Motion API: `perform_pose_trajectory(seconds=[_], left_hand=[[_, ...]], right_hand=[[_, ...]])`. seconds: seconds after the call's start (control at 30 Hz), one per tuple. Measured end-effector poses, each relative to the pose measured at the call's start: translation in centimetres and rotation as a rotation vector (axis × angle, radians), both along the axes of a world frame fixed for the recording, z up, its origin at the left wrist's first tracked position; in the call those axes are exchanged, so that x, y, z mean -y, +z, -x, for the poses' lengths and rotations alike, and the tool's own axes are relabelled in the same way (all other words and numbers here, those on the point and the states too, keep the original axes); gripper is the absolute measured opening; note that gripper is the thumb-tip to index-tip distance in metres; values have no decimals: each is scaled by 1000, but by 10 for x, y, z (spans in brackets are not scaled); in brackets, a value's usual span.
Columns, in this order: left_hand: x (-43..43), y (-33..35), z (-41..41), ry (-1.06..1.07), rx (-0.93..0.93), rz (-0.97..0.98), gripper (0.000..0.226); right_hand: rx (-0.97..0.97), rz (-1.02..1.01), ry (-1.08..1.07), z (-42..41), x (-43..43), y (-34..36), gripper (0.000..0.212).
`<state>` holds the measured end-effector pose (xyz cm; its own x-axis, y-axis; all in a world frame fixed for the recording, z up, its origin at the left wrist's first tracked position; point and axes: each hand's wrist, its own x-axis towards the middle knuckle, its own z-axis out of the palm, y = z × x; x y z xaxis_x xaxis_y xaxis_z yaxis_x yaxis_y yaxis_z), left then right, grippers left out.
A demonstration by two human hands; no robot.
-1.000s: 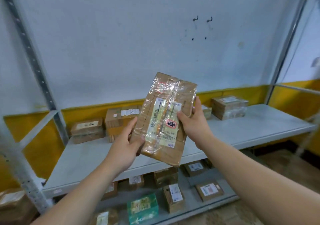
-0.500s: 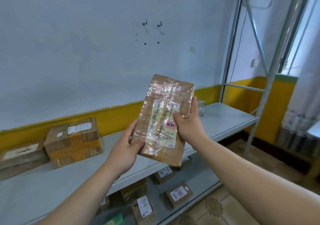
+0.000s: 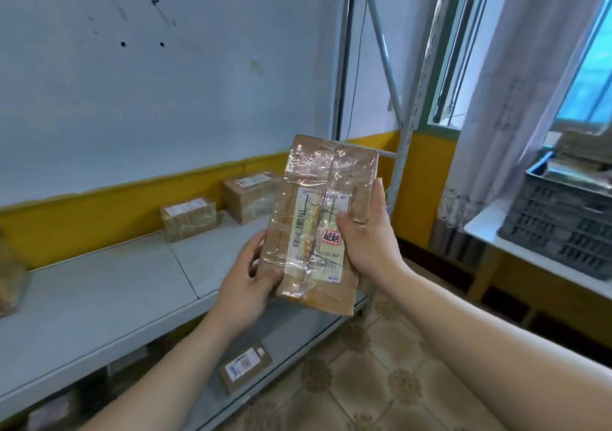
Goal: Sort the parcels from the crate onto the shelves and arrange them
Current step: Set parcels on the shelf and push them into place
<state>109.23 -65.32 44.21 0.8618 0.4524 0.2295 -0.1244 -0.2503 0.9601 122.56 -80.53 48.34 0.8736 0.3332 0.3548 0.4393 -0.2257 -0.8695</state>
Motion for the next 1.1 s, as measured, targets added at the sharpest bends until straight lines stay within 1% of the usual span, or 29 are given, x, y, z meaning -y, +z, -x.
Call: perform_pose_trajectory(seconds=[0.07,0.17,0.23,0.33,0.43,0.53,0.7,0.8,0.83,1.0,1.1], left_hand=[[15,-7,-20,-16,-10,19,51],[20,-23,-52,-9,-44,40,60],[19,-31,-75,-10,-64,35,59],[9,-43,-115,-28,-118,-15,57],[-4,-57,-161,-76,-164,-78,58],[-13,-77,-207,-122,-262,-113,61],[-13,-120,-258,-181,-445,-80,66],[-8,-142,-278,-181,-549,-59,65],[-5,-150,-285,-174,-575,-53,66],[10,-197,-320,-62,-680,59,65],[22,-237,-341,24,-737,116,63]], right_hand=[[11,15,-2,-21,18,-7,85],[-7,40,-20,-55,28,-23,85],[-44,36,-26,-76,27,-32,84],[-68,45,-35,-113,23,-48,87],[-138,119,-79,-153,18,-69,86],[-204,167,-132,-189,16,-94,84],[-383,216,-165,-241,20,-139,80],[-469,253,-132,-271,22,-170,62],[-503,270,-114,-281,22,-179,61],[-628,341,21,-337,19,-237,72],[-661,412,108,-372,13,-283,69]])
